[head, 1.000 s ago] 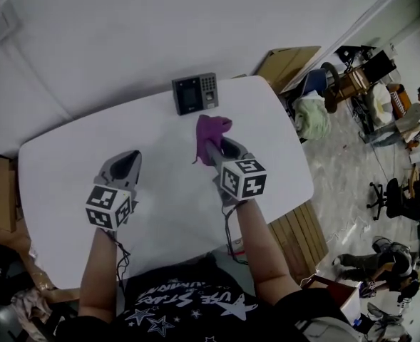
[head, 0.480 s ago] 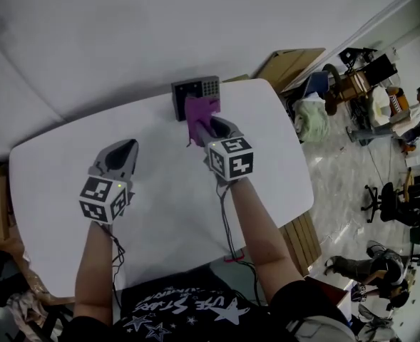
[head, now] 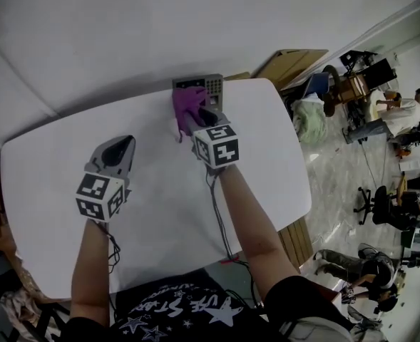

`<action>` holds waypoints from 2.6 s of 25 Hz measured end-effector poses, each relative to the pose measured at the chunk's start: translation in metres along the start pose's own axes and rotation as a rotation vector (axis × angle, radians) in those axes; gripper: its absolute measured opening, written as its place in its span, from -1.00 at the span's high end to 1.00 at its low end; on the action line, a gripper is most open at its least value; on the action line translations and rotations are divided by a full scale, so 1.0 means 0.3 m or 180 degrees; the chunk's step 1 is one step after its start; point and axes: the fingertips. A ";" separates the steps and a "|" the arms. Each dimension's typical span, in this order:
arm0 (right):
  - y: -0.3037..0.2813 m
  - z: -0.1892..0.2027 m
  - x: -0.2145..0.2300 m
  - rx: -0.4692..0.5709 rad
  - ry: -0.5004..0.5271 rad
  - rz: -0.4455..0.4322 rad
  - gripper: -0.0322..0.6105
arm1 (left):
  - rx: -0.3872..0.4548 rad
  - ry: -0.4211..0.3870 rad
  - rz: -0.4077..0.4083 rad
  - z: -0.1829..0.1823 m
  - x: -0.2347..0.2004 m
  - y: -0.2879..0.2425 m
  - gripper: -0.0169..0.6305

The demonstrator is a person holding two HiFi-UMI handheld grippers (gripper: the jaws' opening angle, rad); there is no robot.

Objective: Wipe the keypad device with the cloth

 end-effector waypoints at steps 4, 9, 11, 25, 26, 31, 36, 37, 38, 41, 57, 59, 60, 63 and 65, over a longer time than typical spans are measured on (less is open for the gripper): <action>-0.039 0.008 0.006 -0.0058 0.0019 0.0028 0.60 | -0.0025 0.0028 -0.0020 0.015 -0.014 0.005 0.93; -0.088 0.006 0.009 -0.0094 0.0075 0.0018 0.60 | -0.0037 0.0051 -0.0026 0.027 -0.032 0.003 0.93; -0.109 0.007 0.004 -0.0121 0.0108 0.0009 0.60 | -0.0037 0.0063 -0.0028 0.033 -0.040 0.005 0.93; -0.145 0.018 0.087 -0.0127 -0.0174 0.0062 0.60 | -0.0091 0.0138 -0.0039 0.065 -0.052 -0.033 0.93; -0.143 0.021 0.095 -0.0130 -0.0186 0.0076 0.60 | -0.0095 0.0137 -0.0034 0.068 -0.050 -0.033 0.93; -0.132 0.032 0.147 -0.0137 -0.0271 0.0176 0.60 | -0.0126 0.0138 -0.0010 0.078 -0.040 -0.030 0.93; -0.131 0.047 0.203 -0.0183 -0.0249 0.0263 0.60 | -0.0149 0.0137 0.0020 0.089 -0.035 -0.043 0.93; -0.130 0.050 0.221 -0.0185 -0.0263 0.0285 0.60 | -0.0152 0.0135 0.0020 0.088 -0.033 -0.047 0.93; -0.129 0.051 0.238 -0.0185 -0.0291 0.0311 0.60 | -0.0154 0.0134 0.0017 0.087 -0.033 -0.050 0.93; -0.130 0.056 0.284 -0.0200 -0.0360 0.0402 0.60 | -0.0156 0.0135 0.0009 0.086 -0.041 -0.049 0.93; -0.102 0.124 0.450 -0.0353 -0.0533 0.0703 0.60 | -0.0146 0.0150 0.0033 0.072 -0.020 -0.086 0.93; -0.091 0.139 0.472 -0.0382 -0.0545 0.0756 0.60 | -0.0138 0.0141 0.0046 0.067 -0.014 -0.092 0.93; -0.084 0.143 0.477 -0.0385 -0.0549 0.0767 0.60 | -0.0133 0.0134 0.0052 0.064 -0.011 -0.095 0.93; -0.065 0.143 0.479 -0.0366 -0.0554 0.0769 0.60 | -0.0109 0.0122 0.0065 0.051 -0.004 -0.100 0.93; -0.049 0.140 0.470 -0.0354 -0.0539 0.0756 0.60 | -0.0093 0.0114 0.0077 0.042 0.005 -0.100 0.93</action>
Point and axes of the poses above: the fingertips, and each gripper's own axes: y backward along the fingers, x to its right, z out of its underside, and after that the axes turned 11 degrees about z, right-handed
